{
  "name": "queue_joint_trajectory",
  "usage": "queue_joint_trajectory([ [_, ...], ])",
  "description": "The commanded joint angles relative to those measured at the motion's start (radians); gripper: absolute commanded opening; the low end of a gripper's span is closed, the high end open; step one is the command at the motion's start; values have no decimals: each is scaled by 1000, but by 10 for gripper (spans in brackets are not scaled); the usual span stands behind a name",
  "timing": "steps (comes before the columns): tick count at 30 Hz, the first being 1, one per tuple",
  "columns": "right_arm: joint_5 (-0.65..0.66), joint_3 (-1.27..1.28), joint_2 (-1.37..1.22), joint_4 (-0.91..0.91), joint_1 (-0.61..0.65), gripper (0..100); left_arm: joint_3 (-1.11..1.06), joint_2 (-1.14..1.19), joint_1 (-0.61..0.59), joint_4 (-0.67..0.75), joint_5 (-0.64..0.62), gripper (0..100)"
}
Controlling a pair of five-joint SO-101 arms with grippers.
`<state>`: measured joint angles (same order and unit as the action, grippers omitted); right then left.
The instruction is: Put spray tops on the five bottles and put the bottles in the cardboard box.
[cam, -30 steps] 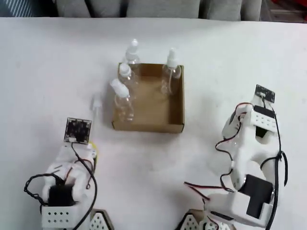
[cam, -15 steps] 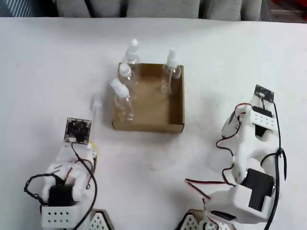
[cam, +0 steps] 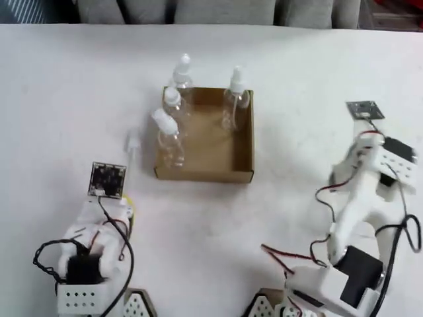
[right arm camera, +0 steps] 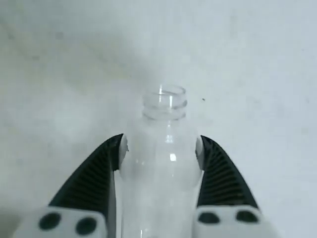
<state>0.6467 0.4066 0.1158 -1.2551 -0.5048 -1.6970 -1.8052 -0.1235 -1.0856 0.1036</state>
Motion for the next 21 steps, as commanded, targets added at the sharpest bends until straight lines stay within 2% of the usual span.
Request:
queue_joint_trajectory([
  [1, 120, -52, -1, -12, -56, 43, 5, -12, -4, -6, 11, 68],
  [6, 137, -54, -120, 84, -96, 47, 5, -12, -2, -6, 11, 68],
  [12, 137, -74, -229, 114, -101, 235, 5, -12, -2, -6, 11, 68],
  [15, 137, -112, -237, 105, -102, 269, 5, -12, -4, -6, 11, 68],
  [21, 137, -252, -236, -84, -110, 272, 5, -12, -4, -6, 11, 68],
])
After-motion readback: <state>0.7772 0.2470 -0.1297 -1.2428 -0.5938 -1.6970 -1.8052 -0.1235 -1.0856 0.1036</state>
